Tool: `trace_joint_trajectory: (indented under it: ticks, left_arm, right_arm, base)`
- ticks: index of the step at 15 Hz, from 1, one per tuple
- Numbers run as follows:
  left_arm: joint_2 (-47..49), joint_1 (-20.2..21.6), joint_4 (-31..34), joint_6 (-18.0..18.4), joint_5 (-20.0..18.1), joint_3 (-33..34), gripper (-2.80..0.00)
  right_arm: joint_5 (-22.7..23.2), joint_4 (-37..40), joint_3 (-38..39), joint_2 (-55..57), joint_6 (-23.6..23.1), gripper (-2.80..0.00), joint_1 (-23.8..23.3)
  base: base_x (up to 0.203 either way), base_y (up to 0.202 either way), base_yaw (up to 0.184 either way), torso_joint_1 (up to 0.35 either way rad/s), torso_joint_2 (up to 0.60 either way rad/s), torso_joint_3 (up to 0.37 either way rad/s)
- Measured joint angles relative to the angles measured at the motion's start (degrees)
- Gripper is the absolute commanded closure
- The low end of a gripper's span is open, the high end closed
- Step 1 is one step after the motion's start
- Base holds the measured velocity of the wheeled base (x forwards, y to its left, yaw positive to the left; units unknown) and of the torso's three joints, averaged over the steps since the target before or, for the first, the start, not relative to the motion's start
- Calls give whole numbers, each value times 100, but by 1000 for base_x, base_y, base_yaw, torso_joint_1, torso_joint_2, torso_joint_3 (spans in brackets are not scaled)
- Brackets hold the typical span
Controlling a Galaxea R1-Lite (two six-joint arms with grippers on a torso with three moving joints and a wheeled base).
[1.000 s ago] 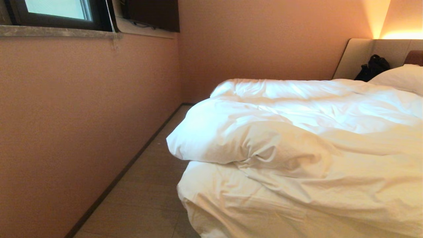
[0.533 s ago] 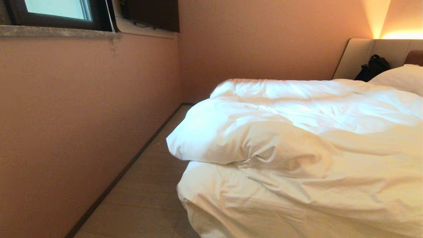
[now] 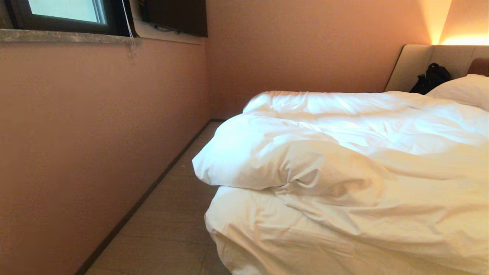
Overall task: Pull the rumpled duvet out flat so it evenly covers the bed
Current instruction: Hold the folded corner of the quilt
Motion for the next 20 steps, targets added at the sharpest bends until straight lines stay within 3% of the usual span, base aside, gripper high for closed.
trace_joint_trajectory:
  ticks: [5,9,14,20]
  left_arm:
    - [334,0,292,-129,-283,-846,0]
    - [1555,-15,238,-818,-784,-1546,0]
    - [4256,-16,-927,-1929,-1513,-2151,0]
    - [7699,-30,-2585,-2884,-1805,-3297,0]
  right_arm:
    - [0,0,0,0,2,0,0]
    - [0,0,0,0,0,0,0]
    - [-5,-1,0,0,0,0,0]
    - [-5,0,0,0,4,0,0]
  base:
    - [0,0,0,0,0,0]
    - [0,0,0,0,0,0]
    - [0,0,0,0,0,0]
    - [0,0,0,0,0,0]
